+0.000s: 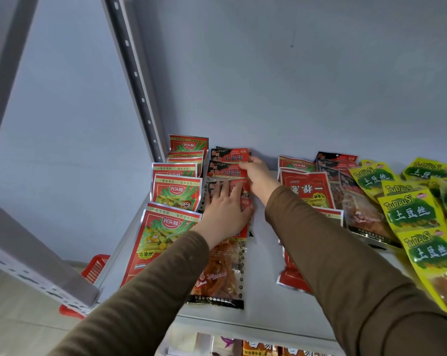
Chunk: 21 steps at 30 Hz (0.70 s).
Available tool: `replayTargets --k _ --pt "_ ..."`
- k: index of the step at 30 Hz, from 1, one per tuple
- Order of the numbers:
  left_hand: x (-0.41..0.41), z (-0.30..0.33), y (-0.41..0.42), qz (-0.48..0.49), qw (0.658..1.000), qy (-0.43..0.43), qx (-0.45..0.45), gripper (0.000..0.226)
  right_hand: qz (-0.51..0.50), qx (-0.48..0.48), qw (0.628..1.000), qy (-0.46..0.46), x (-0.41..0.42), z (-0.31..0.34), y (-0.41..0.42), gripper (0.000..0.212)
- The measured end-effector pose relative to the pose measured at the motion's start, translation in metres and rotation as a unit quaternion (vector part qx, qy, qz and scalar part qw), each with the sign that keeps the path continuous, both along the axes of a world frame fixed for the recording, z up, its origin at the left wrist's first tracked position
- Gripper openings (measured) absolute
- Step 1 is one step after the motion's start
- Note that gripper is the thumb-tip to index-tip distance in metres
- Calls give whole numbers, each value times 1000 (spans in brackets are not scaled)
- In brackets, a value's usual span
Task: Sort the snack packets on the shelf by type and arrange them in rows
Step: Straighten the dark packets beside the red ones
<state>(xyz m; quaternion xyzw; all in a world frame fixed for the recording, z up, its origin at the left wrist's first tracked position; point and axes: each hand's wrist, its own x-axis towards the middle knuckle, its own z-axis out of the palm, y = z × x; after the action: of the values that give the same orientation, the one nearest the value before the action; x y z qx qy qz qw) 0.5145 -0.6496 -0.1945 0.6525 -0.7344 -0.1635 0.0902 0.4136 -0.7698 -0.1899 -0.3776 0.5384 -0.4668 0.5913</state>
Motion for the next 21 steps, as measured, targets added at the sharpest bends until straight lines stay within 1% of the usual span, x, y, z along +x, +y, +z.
replayTargets --k 2,3,6,8,10,13,15,18,19,21 --pt "0 6 3 0 1000 2 2 70 -9 1 1000 -13 -1 1 3 8" --pt "-1 9 6 -1 1000 -7 -8 69 -10 -7 1000 -3 -2 4 5 9" --pt "-2 19 28 -28 993 -64 -90 68 -7 -33 999 35 -8 14 11 15" --pt "-4 22 52 -67 987 -63 -129 69 -9 -34 999 27 -13 19 18 17" --pt "-5 20 80 -102 984 -67 -127 70 -4 -15 1000 12 -17 21 29 7" --pt "0 7 110 -123 979 -123 -102 70 23 12 1000 1 -19 15 45 15" --pt "2 -3 116 -116 979 -148 -84 70 33 18 999 -5 -16 12 55 7" --pt "1 -11 108 -94 981 -153 -76 69 43 5 999 -2 -9 12 67 18" --pt "0 -11 103 -84 981 -155 -82 69 43 -1 999 1 -8 13 70 19" --pt "-1 -8 95 -67 982 -156 -86 68 45 -11 999 7 -5 16 77 14"
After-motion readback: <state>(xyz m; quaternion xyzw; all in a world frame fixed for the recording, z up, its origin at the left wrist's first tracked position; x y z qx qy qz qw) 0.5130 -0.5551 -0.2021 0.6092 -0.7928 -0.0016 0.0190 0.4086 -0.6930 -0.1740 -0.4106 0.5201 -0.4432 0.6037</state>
